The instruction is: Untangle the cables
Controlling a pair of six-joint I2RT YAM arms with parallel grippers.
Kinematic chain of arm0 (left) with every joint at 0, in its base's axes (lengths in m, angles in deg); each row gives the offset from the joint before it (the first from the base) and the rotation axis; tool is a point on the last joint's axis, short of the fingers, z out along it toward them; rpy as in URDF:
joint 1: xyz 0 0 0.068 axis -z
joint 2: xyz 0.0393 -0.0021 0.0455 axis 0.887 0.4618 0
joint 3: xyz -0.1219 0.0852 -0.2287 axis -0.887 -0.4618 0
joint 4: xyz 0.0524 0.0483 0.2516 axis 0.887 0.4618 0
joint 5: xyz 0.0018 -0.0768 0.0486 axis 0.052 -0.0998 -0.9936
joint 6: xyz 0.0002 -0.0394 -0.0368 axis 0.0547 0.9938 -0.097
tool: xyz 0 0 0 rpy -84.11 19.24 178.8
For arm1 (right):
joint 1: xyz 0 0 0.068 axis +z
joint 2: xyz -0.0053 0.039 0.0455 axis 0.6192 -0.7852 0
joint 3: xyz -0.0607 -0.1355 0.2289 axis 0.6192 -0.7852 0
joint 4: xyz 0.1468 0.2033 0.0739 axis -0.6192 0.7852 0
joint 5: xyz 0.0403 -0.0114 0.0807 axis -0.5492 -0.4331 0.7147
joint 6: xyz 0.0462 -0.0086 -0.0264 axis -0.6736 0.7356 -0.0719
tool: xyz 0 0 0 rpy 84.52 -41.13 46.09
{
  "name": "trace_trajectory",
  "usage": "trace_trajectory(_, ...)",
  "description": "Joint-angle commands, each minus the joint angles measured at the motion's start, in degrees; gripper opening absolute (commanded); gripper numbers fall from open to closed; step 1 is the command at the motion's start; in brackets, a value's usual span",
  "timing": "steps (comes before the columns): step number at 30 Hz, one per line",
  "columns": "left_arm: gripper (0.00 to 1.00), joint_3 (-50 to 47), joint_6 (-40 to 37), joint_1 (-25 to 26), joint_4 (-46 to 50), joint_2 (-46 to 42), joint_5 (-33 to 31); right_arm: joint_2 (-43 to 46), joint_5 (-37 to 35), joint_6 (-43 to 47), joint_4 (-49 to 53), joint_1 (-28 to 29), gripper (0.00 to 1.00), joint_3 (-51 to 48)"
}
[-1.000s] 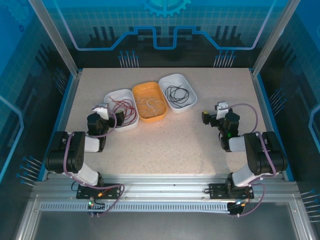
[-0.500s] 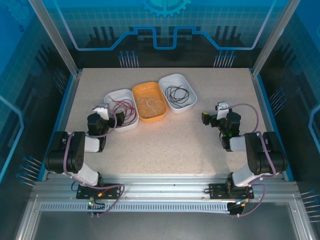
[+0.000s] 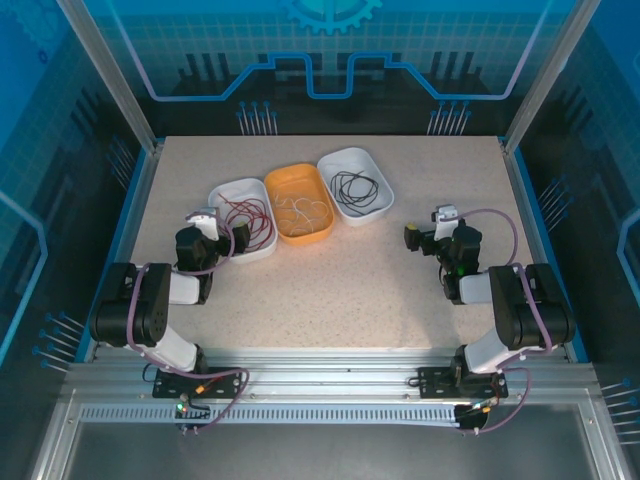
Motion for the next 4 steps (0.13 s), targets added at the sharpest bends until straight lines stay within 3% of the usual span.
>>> trace_trajectory(1, 0.99, 1.2, -1.4, 0.3, 0.8, -1.1, 0.3, 0.4, -0.6, -0.7, -1.4, -0.6, 1.0, -0.2)
trace_trajectory(4, 0.99, 1.2, -1.4, 0.4, 0.8, -1.1, 0.2, 0.4, -0.7, -0.7, -1.4, -0.6, 1.0, -0.2)
